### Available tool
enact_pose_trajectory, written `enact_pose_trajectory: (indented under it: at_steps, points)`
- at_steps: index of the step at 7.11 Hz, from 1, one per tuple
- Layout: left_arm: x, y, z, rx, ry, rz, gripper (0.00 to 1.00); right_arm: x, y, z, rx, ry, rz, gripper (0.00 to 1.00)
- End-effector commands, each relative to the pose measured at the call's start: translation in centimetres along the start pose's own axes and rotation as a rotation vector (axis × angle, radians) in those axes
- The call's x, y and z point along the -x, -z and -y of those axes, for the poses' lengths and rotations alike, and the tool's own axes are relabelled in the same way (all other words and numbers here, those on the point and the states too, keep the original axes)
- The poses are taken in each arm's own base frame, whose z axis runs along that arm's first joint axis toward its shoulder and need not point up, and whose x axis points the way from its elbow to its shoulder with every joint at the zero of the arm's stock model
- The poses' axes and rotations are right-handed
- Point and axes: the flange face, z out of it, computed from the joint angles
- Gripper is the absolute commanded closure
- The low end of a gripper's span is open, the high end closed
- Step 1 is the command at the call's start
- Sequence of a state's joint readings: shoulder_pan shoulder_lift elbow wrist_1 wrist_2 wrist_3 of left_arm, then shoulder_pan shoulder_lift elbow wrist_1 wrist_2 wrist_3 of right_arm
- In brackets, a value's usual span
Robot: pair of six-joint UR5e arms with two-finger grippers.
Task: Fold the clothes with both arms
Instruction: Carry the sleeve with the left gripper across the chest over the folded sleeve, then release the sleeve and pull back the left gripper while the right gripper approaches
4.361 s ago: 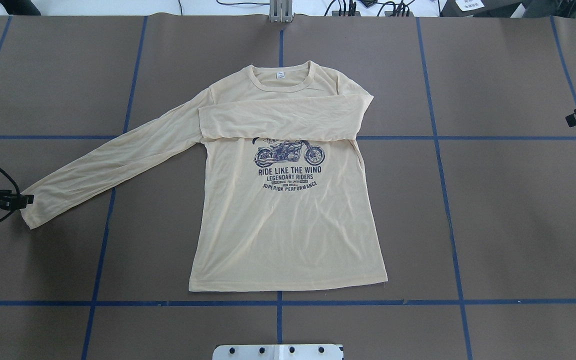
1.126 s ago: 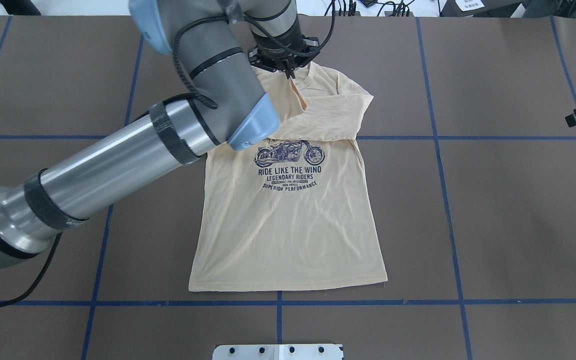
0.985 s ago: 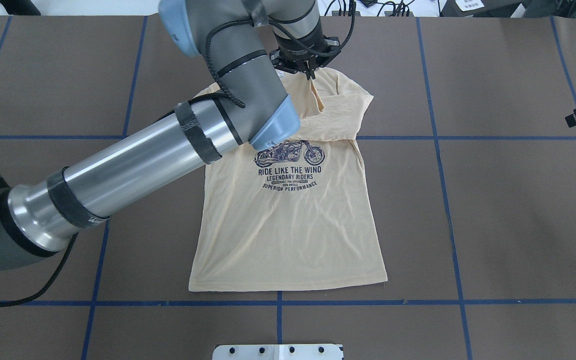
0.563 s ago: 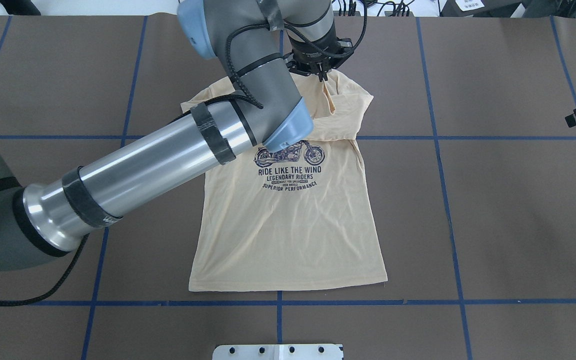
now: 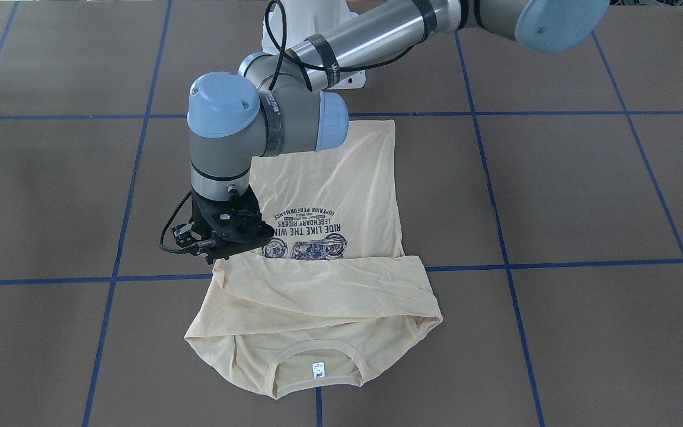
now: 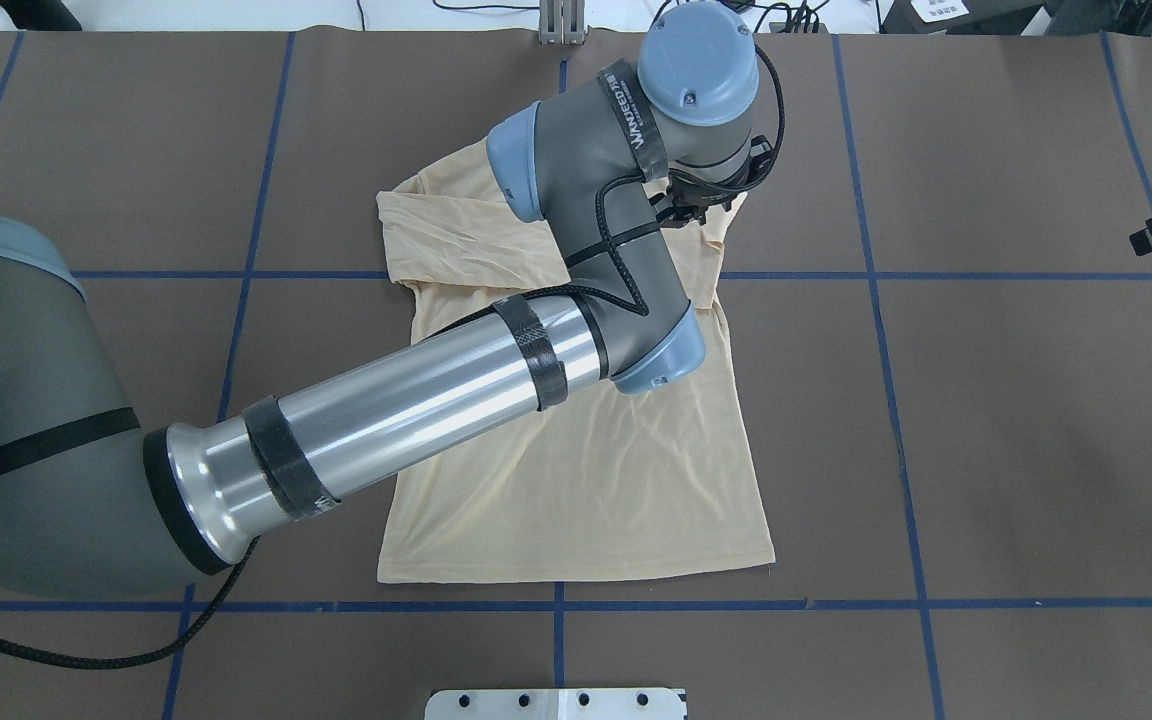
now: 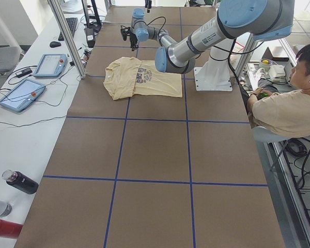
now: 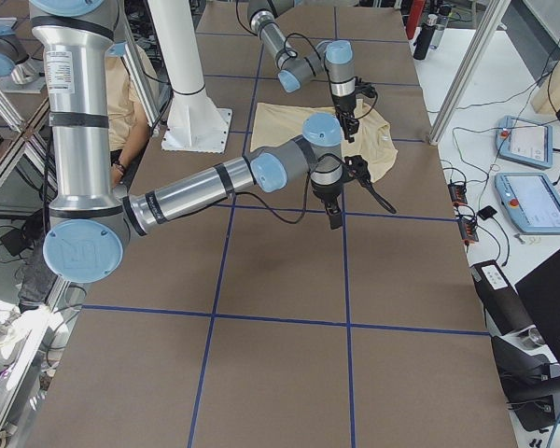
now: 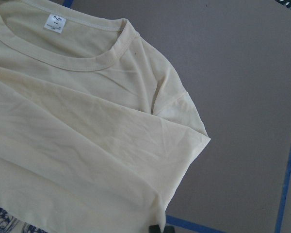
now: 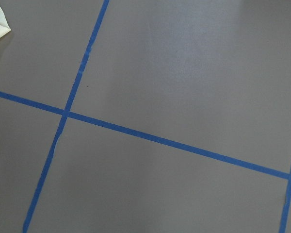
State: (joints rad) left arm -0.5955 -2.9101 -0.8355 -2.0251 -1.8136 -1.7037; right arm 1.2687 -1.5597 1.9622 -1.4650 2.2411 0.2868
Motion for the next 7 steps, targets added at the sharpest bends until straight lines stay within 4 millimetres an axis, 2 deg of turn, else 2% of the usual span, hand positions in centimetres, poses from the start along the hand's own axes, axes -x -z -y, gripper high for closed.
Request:
enact_pose_trajectory:
  at_steps: [1, 3, 4, 5, 7]
  points:
    - [-0.8, 0.5, -0.3, -0.005, 0.031, -0.050, 0.00, 0.1, 0.1, 0.1, -0.001, 0.002, 0.002, 0.00]
    - [-0.3, 0.7, -0.4, 0.002, -0.134, -0.055, 0.00, 0.4, 0.4, 0.2, -0.009, -0.018, 0.005, 0.00]
    - [3.0, 0.6, -0.1, 0.029, -0.224, -0.062, 0.00, 1.1, 0.9, 0.6, -0.025, -0.068, 0.011, 0.00]
    - [8.2, 1.4, 0.4, 0.030, -0.316, -0.069, 0.00, 2.1, 0.8, 0.8, -0.065, -0.096, 0.038, 0.00]
    - [17.8, 5.4, 1.1, 0.025, -0.459, -0.021, 0.00, 7.1, -1.0, 0.5, -0.095, -0.181, 0.115, 0.00]
